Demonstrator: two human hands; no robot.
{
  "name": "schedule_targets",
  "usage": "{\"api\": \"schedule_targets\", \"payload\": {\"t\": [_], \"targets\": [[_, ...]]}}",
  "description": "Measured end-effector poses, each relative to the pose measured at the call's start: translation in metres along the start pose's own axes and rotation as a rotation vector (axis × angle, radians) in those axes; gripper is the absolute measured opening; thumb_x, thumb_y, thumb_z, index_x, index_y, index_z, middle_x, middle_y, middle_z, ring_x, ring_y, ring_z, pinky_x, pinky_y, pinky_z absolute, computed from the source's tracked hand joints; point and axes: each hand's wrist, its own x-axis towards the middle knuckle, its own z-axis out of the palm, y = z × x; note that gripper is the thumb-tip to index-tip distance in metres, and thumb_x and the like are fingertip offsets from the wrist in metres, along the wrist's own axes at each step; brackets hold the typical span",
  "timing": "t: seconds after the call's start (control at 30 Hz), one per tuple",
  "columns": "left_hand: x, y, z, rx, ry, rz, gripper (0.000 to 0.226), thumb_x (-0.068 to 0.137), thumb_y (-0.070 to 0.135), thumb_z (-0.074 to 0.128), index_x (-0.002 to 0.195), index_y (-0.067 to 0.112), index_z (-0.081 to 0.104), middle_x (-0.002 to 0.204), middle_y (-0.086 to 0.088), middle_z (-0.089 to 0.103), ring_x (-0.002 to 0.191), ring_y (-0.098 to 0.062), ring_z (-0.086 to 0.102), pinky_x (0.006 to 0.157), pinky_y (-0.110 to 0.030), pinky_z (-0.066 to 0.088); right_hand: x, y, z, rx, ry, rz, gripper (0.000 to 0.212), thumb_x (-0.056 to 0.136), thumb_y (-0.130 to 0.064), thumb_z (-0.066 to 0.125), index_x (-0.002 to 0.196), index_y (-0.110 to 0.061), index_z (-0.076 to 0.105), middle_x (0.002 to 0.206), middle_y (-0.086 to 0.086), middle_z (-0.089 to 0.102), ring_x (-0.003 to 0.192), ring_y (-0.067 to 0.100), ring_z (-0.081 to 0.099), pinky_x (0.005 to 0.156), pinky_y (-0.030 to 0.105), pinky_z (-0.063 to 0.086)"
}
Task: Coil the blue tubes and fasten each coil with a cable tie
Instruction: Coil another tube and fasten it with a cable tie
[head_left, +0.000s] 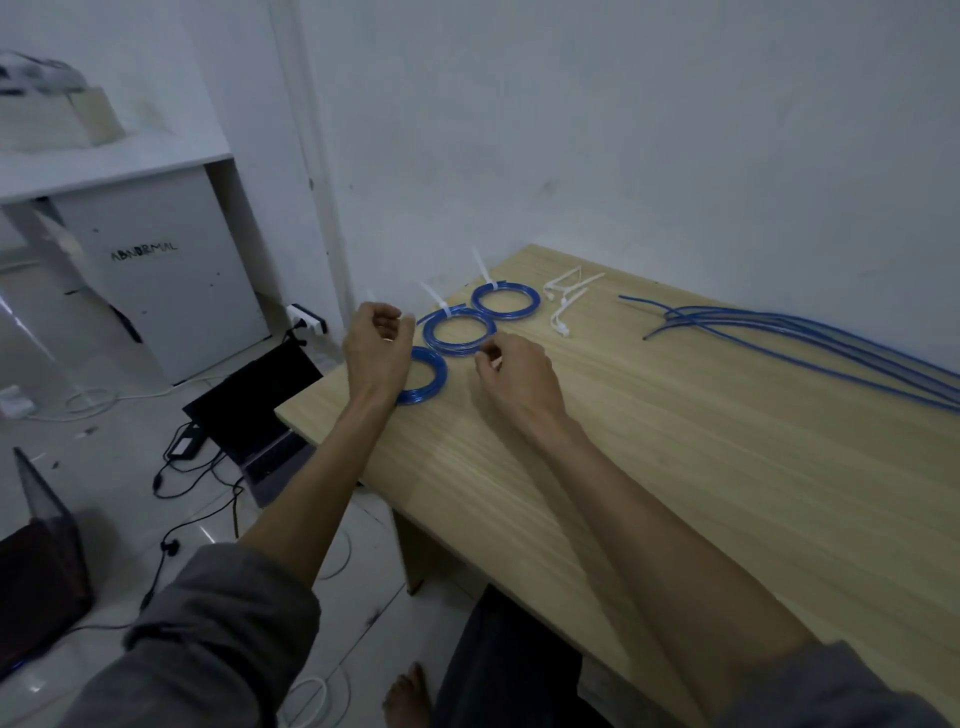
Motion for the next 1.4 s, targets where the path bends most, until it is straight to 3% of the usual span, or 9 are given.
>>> {"api": "schedule_targets", "payload": {"t": [0.17, 0.3, 0.4, 0.57, 0.7, 1.0, 1.17, 1.3, 1.4], "targets": [[-0.015, 0.018, 0.031, 0.045, -0.266, 0.125, 0.01, 0.092, 0.023, 0.069, 0.092, 0.014, 0.065, 0.083, 0.005, 0.064, 0.072, -0.003, 0.057, 0.063, -0.009, 0.044, -0.009, 0.023, -0.053, -0.071, -0.016, -0.017, 0.021, 0.096, -0.032, 0.058, 0.103, -0.018, 0.071, 0.101, -0.002, 0.072, 0.089, 0.02, 0.067, 0.082, 0.042, 0.056], [-0.027, 0.03, 0.063, 0.114, -0.52, 0.206, 0.011, 0.091, 0.03, 0.07, 0.087, 0.022, 0.066, 0.085, 0.006, 0.068, 0.078, -0.008, 0.063, 0.072, -0.019, 0.05, -0.027, 0.047, -0.098, -0.127, -0.049, -0.024, 0.02, 0.094, -0.033, 0.059, 0.106, -0.022, 0.07, 0.098, -0.007, 0.073, 0.089, 0.018, 0.067, 0.084, 0.039, 0.055], [-0.049, 0.048, 0.094, 0.14, -0.662, 0.287, 0.01, 0.091, 0.029, 0.071, 0.087, 0.021, 0.066, 0.084, 0.008, 0.068, 0.075, -0.004, 0.062, 0.068, -0.012, 0.048, -0.05, 0.079, -0.134, -0.182, -0.058, -0.011, 0.019, 0.094, -0.032, 0.06, 0.109, -0.023, 0.068, 0.096, -0.008, 0.071, 0.086, 0.017, 0.066, 0.082, 0.04, 0.055], [-0.088, 0.07, 0.155, 0.126, -0.825, 0.35, 0.007, 0.09, 0.025, 0.07, 0.085, 0.022, 0.067, 0.083, 0.003, 0.07, 0.073, -0.011, 0.063, 0.065, -0.021, 0.047, -0.099, 0.147, -0.182, -0.465, -0.007, 0.145, 0.026, 0.097, -0.033, 0.054, 0.116, -0.02, 0.065, 0.112, -0.001, 0.068, 0.103, 0.025, 0.063, 0.082, 0.036, 0.05], [-0.122, 0.084, 0.208, 0.127, -0.875, 0.465, 0.005, 0.089, 0.023, 0.069, 0.089, 0.019, 0.067, 0.085, 0.003, 0.066, 0.075, -0.012, 0.061, 0.073, -0.028, 0.05, -0.125, 0.196, -0.205, -0.562, 0.183, 0.288, 0.027, 0.098, -0.033, 0.05, 0.112, -0.017, 0.067, 0.109, 0.004, 0.066, 0.1, 0.028, 0.061, 0.081, 0.039, 0.051], [-0.161, 0.11, 0.312, 0.331, -0.837, 0.675, 0.029, 0.094, 0.022, 0.06, 0.122, 0.015, 0.06, 0.127, -0.01, 0.053, 0.12, -0.029, 0.049, 0.091, -0.043, 0.048, -0.106, 0.253, -0.234, -0.596, 0.248, 0.438, 0.028, 0.097, -0.033, 0.05, 0.107, -0.014, 0.068, 0.115, 0.008, 0.062, 0.112, 0.03, 0.052, 0.09, 0.043, 0.042], [-0.152, 0.109, 0.36, 0.554, -0.847, 0.733, 0.049, 0.101, 0.032, 0.047, 0.149, 0.023, 0.044, 0.153, -0.01, 0.044, 0.143, -0.032, 0.036, 0.115, -0.046, 0.025, -0.109, 0.261, -0.233, -0.56, 0.277, 0.475, 0.028, 0.096, -0.035, 0.051, 0.105, -0.015, 0.068, 0.114, 0.008, 0.062, 0.111, 0.031, 0.053, 0.091, 0.044, 0.042], [-0.149, 0.104, 0.375, 0.555, -0.844, 0.722, 0.059, 0.094, 0.046, 0.032, 0.141, 0.016, 0.052, 0.141, -0.012, 0.056, 0.133, -0.032, 0.048, 0.113, -0.045, 0.026, -0.107, 0.268, -0.233, -0.577, 0.292, 0.482, 0.028, 0.095, -0.036, 0.049, 0.106, -0.017, 0.067, 0.116, 0.005, 0.061, 0.113, 0.028, 0.051, 0.093, 0.044, 0.041], [-0.146, 0.106, 0.377, 0.541, -0.797, 0.679, 0.05, 0.098, 0.041, 0.046, 0.141, 0.016, 0.053, 0.13, -0.015, 0.06, 0.123, -0.037, 0.052, 0.107, -0.046, 0.031, -0.106, 0.272, -0.235, -0.583, 0.315, 0.486, 0.028, 0.096, -0.036, 0.049, 0.106, -0.018, 0.067, 0.115, 0.005, 0.062, 0.112, 0.028, 0.052, 0.091, 0.043, 0.042]]}}
